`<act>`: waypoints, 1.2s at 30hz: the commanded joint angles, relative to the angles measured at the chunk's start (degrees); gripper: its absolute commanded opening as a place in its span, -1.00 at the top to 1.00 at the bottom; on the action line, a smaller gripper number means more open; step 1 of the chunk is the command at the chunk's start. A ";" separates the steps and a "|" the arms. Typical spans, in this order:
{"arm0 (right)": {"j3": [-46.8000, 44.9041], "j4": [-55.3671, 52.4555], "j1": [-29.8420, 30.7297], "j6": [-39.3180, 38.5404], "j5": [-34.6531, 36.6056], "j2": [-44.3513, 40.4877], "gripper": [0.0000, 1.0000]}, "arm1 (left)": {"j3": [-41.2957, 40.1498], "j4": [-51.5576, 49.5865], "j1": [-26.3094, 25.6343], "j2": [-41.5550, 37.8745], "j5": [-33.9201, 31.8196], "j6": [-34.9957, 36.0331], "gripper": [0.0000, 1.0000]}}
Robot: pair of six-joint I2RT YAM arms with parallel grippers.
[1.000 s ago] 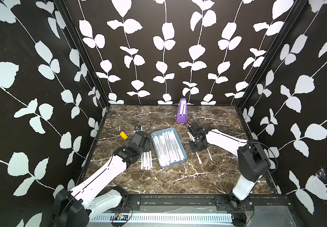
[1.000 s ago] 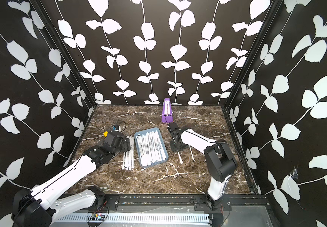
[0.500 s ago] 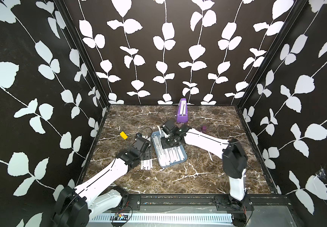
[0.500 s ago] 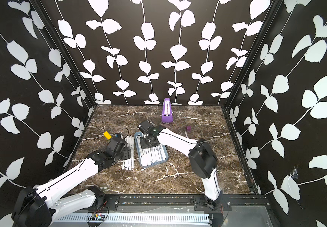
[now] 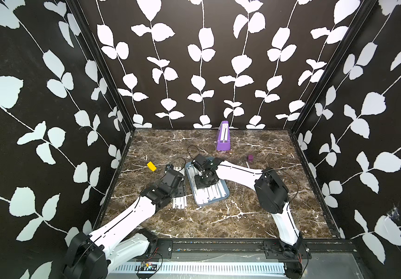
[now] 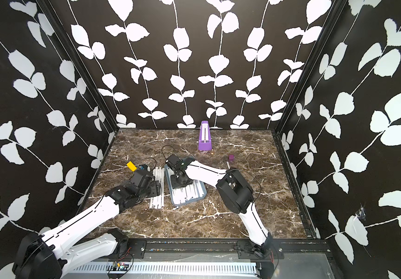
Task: Put the straws into the storage box
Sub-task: Place the straw in the storage box.
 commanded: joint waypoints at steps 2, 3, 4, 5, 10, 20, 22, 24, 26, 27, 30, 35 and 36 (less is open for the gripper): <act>2.64 -0.23 0.18 1.18 -0.79 2.04 0.87 | -0.58 1.26 0.00 0.08 0.44 -0.46 -0.47; 2.66 -0.26 0.16 1.26 -0.61 2.12 0.86 | -0.63 1.37 0.00 0.13 0.51 -0.53 -0.47; 2.67 -0.32 0.13 1.35 -0.34 2.18 0.85 | -0.63 1.36 -0.01 0.18 0.64 -0.52 -0.46; 2.67 -0.33 0.15 1.35 -0.16 2.29 0.84 | -0.63 1.48 -0.06 0.21 0.64 -0.47 -0.46; 3.60 -1.19 0.13 1.18 -0.15 2.71 0.72 | -0.45 1.54 0.00 0.16 0.64 -0.37 -0.46; 0.87 -4.17 -1.88 -0.76 1.46 -8.35 0.48 | 6.40 -3.74 0.00 -0.18 -3.81 4.37 -0.47; -2.75 -4.63 -4.08 -1.55 2.03 -12.50 0.45 | 8.12 -4.52 0.00 0.20 -3.76 5.57 -0.47; -7.21 -4.87 -6.83 -3.10 3.43 -16.83 0.45 | 9.69 -5.47 -0.08 1.17 -2.39 6.41 -0.44; -11.70 -6.47 -10.22 -5.84 6.16 -20.63 0.44 | 11.13 -5.84 -0.76 3.06 0.59 7.72 -0.35; -14.04 -7.40 -12.87 -7.70 6.94 -22.28 0.44 | 12.19 -5.70 -2.01 4.84 2.03 8.68 -0.31; -20.50 -8.44 -20.47 -12.38 8.14 -25.22 0.36 | 17.32 -7.06 -9.26 12.31 2.57 9.97 -0.30; -26.15 -8.03 -29.85 -15.96 11.90 -24.14 0.12 | 22.57 -1.90 -15.08 23.96 6.51 10.51 -0.34; -27.29 -6.27 -31.11 -15.86 11.73 -24.19 0.12 | 23.78 -1.80 -15.65 26.07 6.70 10.59 -0.34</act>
